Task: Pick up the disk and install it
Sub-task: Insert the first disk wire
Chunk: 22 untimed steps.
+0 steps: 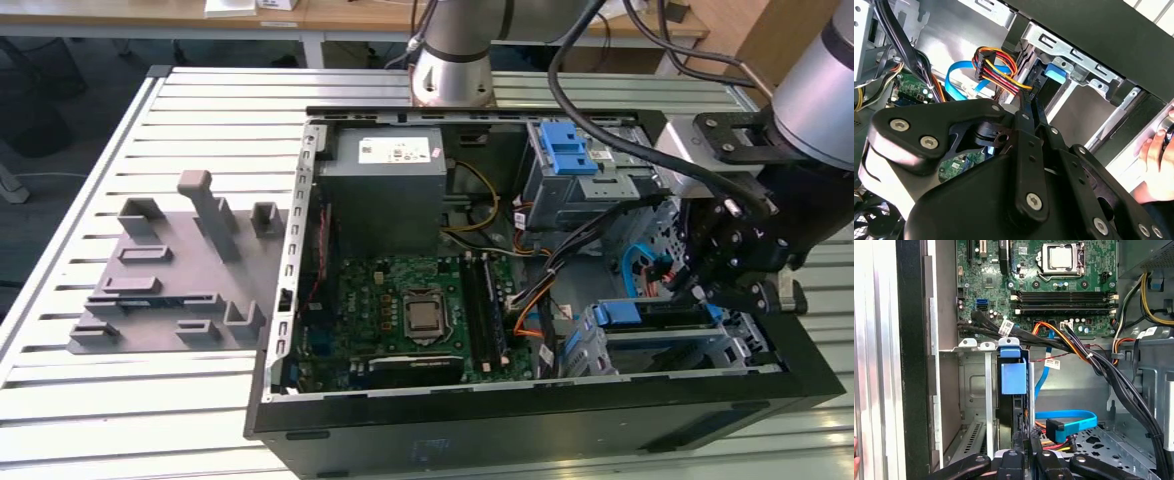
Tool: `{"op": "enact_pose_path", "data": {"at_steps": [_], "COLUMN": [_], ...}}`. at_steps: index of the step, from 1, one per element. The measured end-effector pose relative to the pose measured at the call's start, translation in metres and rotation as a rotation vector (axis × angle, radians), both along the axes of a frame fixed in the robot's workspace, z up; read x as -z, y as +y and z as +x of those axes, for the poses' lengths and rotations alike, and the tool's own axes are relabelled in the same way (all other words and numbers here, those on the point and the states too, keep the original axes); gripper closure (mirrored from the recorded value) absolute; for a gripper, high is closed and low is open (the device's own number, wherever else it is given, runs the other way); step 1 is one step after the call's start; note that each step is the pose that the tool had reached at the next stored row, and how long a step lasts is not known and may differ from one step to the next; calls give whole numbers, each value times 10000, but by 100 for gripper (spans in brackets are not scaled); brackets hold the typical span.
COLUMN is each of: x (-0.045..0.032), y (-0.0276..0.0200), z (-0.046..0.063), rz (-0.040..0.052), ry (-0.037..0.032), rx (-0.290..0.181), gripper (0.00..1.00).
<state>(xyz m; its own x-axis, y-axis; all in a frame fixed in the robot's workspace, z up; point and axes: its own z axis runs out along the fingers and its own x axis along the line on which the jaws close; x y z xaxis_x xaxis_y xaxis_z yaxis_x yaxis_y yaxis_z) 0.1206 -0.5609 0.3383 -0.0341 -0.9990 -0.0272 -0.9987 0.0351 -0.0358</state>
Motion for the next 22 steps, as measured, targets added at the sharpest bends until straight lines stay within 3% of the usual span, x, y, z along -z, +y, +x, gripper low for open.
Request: {"op": "enact_pose_path", "data": {"at_steps": [5, 22], "x": [18, 35], "y": [1, -10], "z": [0, -5], "rz": [50, 61], "ry": [0, 1], "rx": [0, 12], "gripper": [84, 84]}}
